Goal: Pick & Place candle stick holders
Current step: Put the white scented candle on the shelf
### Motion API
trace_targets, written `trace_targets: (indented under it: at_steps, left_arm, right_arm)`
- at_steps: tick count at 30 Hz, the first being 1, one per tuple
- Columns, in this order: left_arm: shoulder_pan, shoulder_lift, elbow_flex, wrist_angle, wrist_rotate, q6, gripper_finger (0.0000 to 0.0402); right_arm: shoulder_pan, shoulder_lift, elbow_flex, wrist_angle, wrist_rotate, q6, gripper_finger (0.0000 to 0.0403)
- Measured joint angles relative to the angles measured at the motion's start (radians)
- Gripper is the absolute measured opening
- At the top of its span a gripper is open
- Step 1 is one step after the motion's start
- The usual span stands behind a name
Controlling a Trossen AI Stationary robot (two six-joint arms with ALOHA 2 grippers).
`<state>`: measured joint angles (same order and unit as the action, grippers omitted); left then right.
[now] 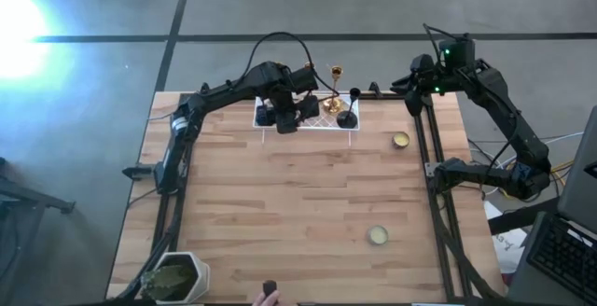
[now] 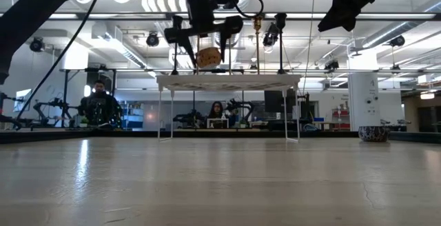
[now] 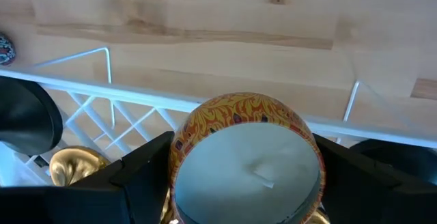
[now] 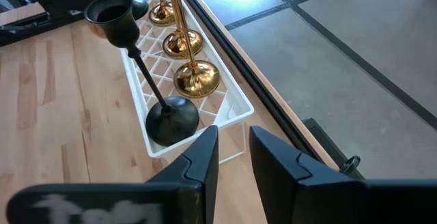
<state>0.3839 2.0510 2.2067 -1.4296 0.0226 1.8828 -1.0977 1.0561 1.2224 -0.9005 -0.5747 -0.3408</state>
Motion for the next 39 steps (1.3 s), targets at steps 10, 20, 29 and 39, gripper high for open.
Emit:
trace_targets:
  at_steps: [10, 20, 29, 39]
  left_arm:
    - [0.016, 0.039, -0.002, 0.011, 0.011, -0.017, 0.0302]
    - [0.035, 0.043, -0.001, 0.017, 0.009, -0.046, 0.0302]
    - [0.056, 0.042, -0.001, 0.016, 0.002, -0.044, 0.0302]
    - [0.059, 0.043, -0.001, 0.016, 0.019, -0.045, 0.0302]
  right_arm:
    - [0.000, 0.000, 0.000, 0.000, 0.000, 0.000, 0.0071]
    - [0.000, 0.000, 0.000, 0.000, 0.000, 0.000, 0.0087]
    - [0.000, 0.000, 0.000, 0.000, 0.000, 0.000, 0.0086]
    - [0.000, 0.000, 0.000, 0.000, 0.000, 0.000, 0.0068]
